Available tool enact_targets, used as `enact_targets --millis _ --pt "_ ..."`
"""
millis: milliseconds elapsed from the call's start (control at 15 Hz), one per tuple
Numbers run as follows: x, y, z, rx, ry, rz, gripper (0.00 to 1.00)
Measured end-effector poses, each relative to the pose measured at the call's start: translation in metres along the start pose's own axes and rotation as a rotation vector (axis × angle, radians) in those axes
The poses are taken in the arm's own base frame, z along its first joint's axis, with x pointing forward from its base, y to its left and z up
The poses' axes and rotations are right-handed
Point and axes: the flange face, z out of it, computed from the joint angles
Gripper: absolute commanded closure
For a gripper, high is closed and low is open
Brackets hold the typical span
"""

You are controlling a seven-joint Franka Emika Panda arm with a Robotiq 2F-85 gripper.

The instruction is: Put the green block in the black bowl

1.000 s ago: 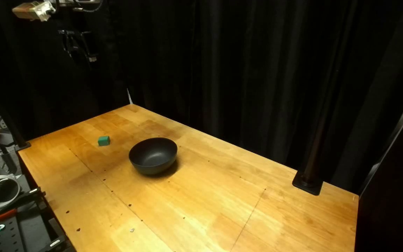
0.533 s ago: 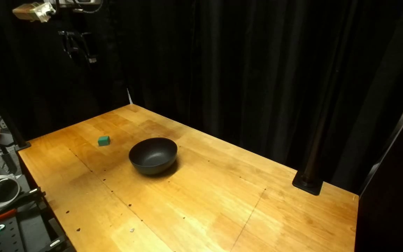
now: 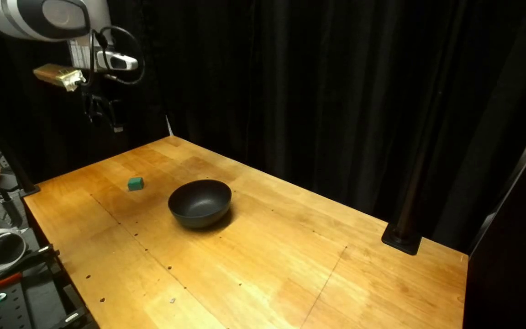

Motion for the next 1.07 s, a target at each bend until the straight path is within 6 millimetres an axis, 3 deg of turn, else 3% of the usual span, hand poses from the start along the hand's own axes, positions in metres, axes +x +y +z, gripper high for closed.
enact_targets --millis 467,733,1067 --pt "0.003 -0.049 0.111 0.051 0.054 0.081 0.00" --pt "0.007 -0.062 0.153 0.064 0.115 0.132 0.00" --pt "0.014 -0.071 0.190 0.052 0.155 0.169 0.00"
